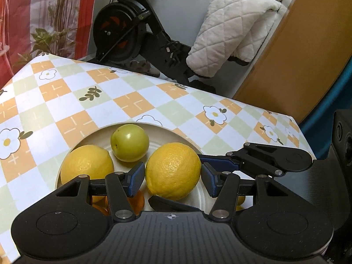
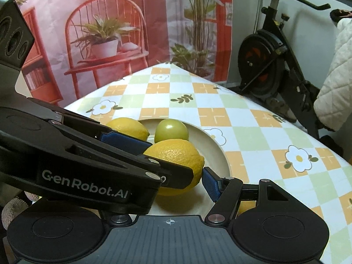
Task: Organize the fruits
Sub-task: 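Carry the lemon over the plate with the left gripper, then lower the lemon onto the plate and open the left gripper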
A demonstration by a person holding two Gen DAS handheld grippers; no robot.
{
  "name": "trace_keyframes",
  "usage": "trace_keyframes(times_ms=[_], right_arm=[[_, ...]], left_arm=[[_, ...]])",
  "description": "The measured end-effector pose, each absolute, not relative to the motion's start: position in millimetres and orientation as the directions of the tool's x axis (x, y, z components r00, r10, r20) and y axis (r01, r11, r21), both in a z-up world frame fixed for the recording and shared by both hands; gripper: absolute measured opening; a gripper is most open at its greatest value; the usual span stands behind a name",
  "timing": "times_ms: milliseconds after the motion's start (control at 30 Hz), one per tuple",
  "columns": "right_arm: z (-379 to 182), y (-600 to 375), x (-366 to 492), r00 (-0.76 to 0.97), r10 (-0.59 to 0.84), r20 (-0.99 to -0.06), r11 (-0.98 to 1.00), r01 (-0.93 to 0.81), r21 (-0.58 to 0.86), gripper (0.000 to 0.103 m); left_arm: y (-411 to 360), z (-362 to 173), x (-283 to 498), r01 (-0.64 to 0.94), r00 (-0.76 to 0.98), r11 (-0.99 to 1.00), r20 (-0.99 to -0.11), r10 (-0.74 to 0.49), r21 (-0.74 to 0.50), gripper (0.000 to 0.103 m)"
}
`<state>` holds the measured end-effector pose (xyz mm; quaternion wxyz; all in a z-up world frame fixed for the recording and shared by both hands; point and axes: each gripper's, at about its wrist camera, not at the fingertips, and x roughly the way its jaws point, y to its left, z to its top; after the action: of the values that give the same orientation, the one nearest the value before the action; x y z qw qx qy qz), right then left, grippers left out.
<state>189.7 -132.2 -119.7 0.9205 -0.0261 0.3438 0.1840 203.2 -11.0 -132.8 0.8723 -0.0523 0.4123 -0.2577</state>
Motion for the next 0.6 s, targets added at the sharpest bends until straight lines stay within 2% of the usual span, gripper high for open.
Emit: trace_keyframes(times_ms=[600], right_arm=[[-126.7, -128.9, 209.3, 0.693, 0.284, -0.663, 0.942, -0.329, 0.06, 0.062]], left_arm=[[-7.4, -137.7, 210.4, 0.378, 0.546, 0.872, -0.687, -0.48, -0.31, 0.054]])
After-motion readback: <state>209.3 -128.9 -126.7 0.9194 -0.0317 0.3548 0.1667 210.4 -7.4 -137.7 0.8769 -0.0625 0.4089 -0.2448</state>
